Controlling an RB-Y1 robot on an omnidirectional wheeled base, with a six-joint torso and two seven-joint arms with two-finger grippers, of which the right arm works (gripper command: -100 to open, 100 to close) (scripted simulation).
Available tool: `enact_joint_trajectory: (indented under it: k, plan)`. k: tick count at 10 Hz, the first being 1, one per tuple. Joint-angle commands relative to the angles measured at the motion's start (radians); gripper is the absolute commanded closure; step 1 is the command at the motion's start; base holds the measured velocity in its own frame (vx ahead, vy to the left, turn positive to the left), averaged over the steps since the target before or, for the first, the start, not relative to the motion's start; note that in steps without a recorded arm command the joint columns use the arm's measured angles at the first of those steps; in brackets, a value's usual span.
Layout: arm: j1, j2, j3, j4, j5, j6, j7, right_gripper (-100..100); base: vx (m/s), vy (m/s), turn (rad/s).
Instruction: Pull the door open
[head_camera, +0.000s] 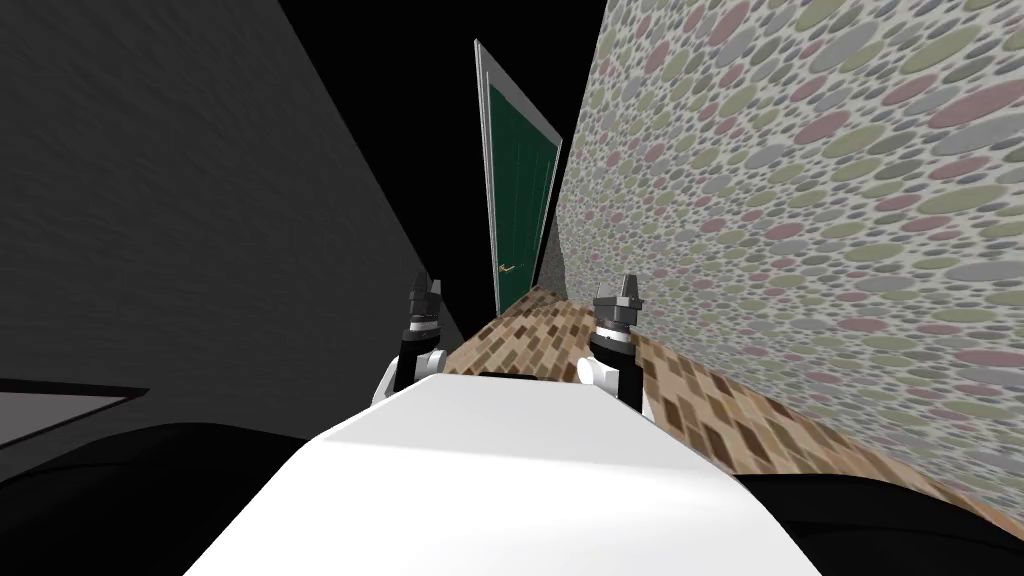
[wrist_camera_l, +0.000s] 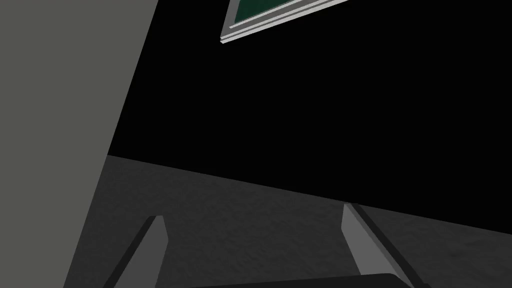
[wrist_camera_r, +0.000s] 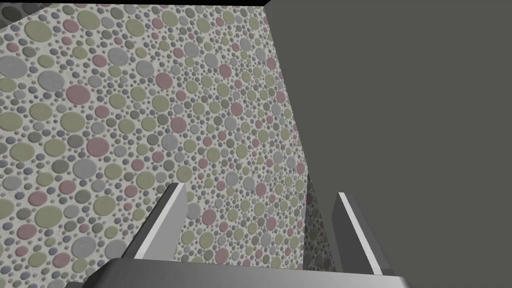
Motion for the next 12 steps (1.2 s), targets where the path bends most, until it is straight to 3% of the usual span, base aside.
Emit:
enact_joint_trajectory:
  k: [1, 12]
  plan:
    - [-0.008, -0.009, 0.004, 0.031, 0.000, -0.010, -0.007, -100, 0.059, -0.019, 0.105]
    - [-0.067, -0.066, 0.035, 0.250, -0.003, -0.080, -0.056, -100, 0.076, -0.013, 0.097]
